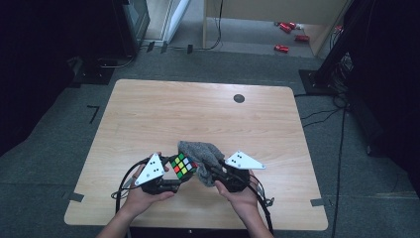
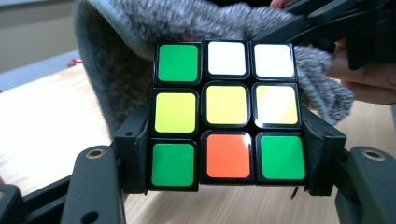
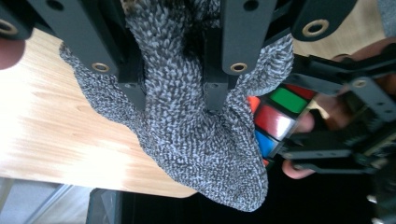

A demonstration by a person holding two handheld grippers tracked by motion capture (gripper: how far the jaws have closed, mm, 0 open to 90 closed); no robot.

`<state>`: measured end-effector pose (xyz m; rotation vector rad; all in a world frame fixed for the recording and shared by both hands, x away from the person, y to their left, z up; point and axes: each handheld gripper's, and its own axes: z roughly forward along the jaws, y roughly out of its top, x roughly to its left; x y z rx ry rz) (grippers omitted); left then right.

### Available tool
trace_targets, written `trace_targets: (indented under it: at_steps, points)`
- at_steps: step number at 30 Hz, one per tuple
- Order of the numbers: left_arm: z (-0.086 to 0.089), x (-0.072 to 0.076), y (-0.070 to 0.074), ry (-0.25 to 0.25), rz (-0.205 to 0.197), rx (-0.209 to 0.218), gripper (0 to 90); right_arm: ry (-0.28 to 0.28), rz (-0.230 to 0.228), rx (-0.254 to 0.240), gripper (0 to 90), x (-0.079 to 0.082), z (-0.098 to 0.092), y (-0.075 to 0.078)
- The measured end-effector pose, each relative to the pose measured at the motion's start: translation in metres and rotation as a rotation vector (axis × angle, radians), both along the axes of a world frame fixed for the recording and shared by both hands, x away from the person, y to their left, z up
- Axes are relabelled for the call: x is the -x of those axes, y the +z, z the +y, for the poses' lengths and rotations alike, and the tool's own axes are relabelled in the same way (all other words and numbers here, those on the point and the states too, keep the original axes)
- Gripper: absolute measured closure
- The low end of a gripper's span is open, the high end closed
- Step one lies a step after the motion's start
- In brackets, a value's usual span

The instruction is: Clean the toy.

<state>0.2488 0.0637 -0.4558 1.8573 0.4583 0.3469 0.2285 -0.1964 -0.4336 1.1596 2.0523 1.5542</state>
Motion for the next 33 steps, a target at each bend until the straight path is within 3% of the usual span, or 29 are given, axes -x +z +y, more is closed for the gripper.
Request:
trace_targets:
  at_steps: [5,9,14,17,21,25,33]
  points:
    - [-0.008,0.002,-0.004,-0.025,0.009,-0.039,34.3,0.034,-0.033,-0.006,69.9,0.007,0.007,0.009]
    - [-0.009,0.003,-0.004,-0.021,-0.008,-0.055,34.3,0.028,-0.025,-0.006,69.9,0.004,0.004,0.005]
    - [-0.002,0.001,0.000,-0.001,-0.010,-0.016,34.3,-0.006,0.002,0.010,70.0,-0.003,-0.002,-0.006]
    - [0.001,-0.001,0.000,0.001,0.010,-0.001,34.4,0.002,-0.004,0.017,69.9,-0.002,-0.002,-0.004]
    - [-0.005,-0.001,-0.004,-0.024,0.035,-0.028,34.3,0.025,-0.026,0.011,69.9,0.002,0.003,0.001]
    - [-0.010,0.002,-0.005,-0.029,0.020,-0.047,34.3,0.034,-0.059,0.021,69.9,0.005,0.006,0.005]
    - [0.000,-0.002,0.000,-0.011,0.030,0.009,34.4,0.020,-0.005,-0.014,70.3,-0.001,-0.003,-0.002]
